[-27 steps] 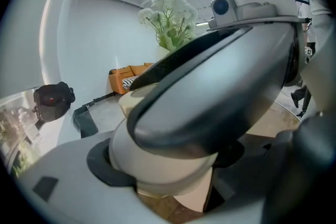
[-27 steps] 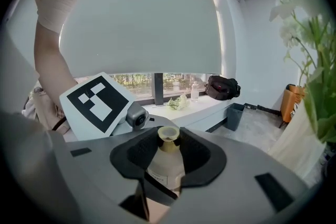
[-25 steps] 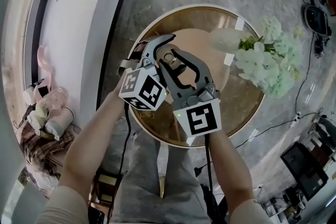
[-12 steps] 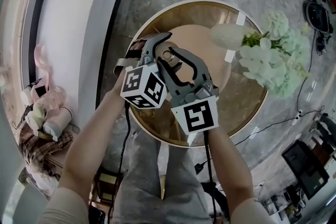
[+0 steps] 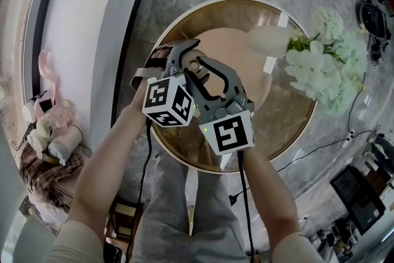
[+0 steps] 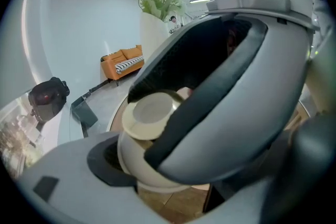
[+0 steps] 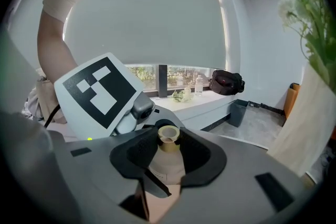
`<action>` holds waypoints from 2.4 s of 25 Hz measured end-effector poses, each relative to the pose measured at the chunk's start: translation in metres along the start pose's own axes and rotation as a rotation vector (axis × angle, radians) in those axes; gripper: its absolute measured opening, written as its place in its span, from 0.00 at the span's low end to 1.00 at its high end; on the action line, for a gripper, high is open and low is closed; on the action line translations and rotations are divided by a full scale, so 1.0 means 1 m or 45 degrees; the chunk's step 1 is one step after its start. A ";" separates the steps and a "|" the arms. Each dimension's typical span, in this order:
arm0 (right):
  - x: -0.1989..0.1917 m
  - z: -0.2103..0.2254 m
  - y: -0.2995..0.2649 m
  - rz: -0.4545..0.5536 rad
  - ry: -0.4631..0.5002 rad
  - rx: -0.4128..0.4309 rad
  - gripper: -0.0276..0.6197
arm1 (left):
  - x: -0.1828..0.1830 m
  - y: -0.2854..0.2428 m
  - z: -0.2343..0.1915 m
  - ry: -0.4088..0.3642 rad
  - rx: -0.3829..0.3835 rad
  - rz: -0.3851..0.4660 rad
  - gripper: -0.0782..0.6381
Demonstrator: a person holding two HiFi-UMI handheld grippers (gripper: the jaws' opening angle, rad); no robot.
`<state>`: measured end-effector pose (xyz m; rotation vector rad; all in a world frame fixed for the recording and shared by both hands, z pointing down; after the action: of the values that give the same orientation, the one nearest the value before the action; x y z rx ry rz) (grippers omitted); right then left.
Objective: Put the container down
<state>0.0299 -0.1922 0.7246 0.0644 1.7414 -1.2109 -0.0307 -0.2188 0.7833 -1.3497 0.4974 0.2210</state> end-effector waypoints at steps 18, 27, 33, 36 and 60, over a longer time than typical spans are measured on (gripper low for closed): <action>0.001 -0.004 0.000 0.058 -0.143 0.031 0.27 | -0.018 0.010 0.010 0.141 0.028 0.005 0.64; 0.016 -0.004 0.027 0.066 -0.179 0.003 0.32 | -0.034 0.055 0.018 0.210 0.064 -0.040 0.64; 0.030 0.005 0.056 0.073 -0.255 -0.055 0.17 | -0.032 0.098 0.019 0.271 0.172 -0.011 0.63; 0.043 0.003 0.074 0.101 -0.264 -0.073 0.14 | -0.020 0.125 0.019 0.346 0.188 0.071 0.62; 0.216 0.009 0.323 0.340 -0.305 -0.299 0.05 | 0.117 0.362 0.002 0.568 0.326 0.336 0.14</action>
<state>0.0923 -0.1333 0.3449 0.0110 1.5944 -0.7823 -0.0838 -0.1525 0.4120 -1.0783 1.0464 0.0654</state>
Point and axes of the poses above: the fingertips, and each gripper's own axes: y backward along the fingers, z to its right, x out of its top, the point moved 9 cm from there along y, backward along the fingers, and after that the axes turned 15 degrees about -z, right-handed, at the moved point
